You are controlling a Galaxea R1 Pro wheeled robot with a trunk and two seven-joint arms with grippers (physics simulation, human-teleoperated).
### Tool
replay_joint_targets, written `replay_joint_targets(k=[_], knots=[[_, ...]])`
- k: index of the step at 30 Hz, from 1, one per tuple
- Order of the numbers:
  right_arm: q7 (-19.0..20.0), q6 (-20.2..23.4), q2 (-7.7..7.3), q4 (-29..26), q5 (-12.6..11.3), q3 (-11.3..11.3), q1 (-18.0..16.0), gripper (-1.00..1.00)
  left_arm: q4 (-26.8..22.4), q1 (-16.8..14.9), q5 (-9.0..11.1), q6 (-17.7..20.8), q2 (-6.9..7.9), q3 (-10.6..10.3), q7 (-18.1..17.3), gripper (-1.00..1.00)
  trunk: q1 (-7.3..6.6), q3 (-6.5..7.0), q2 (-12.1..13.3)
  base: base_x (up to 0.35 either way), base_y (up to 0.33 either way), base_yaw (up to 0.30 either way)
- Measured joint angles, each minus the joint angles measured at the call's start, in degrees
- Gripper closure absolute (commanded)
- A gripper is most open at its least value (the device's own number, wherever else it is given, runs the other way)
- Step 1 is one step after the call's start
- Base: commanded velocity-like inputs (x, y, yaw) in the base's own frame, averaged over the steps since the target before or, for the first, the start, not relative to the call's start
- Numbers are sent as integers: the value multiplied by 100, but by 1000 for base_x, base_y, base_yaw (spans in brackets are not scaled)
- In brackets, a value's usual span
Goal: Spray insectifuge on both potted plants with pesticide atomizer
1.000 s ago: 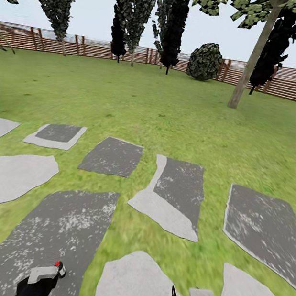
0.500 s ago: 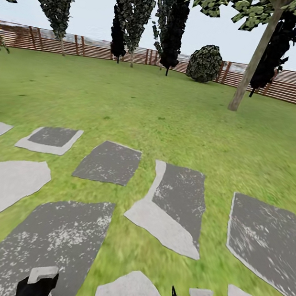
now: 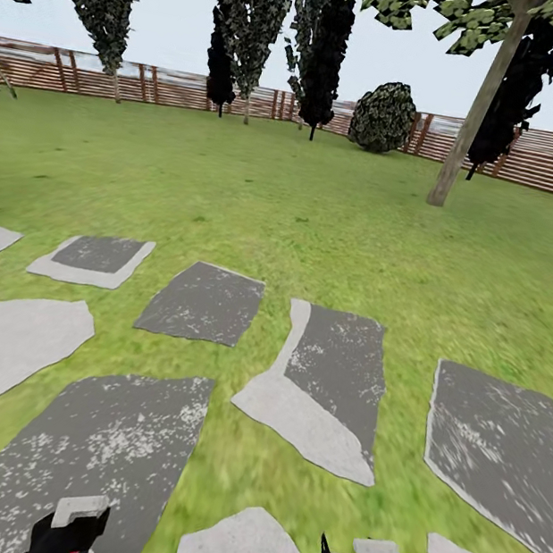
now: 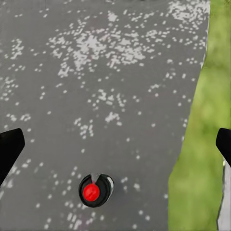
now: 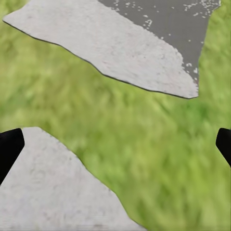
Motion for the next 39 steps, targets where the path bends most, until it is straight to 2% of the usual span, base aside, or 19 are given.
replay_joint_targets(k=[14,23,30,39], knots=[[0,2,0,0,-6,-13,0,-100,12,12,-12,-119,8,1,0,-100,308,-375,-562,0,0,-4],[0,3,-1,-1,-8,-12,1,-100,13,2,-19,-120,13,1,0,-100,505,-609,-923,0,0,-168],[0,2,0,0,-8,-8,0,-100,6,7,-16,-127,14,1,0,-100,506,-633,-924,-4,1,-60],[0,1,0,-1,-8,0,1,-100,5,10,-5,-155,13,10,0,-100,509,-633,-924,-250,124,-120]])
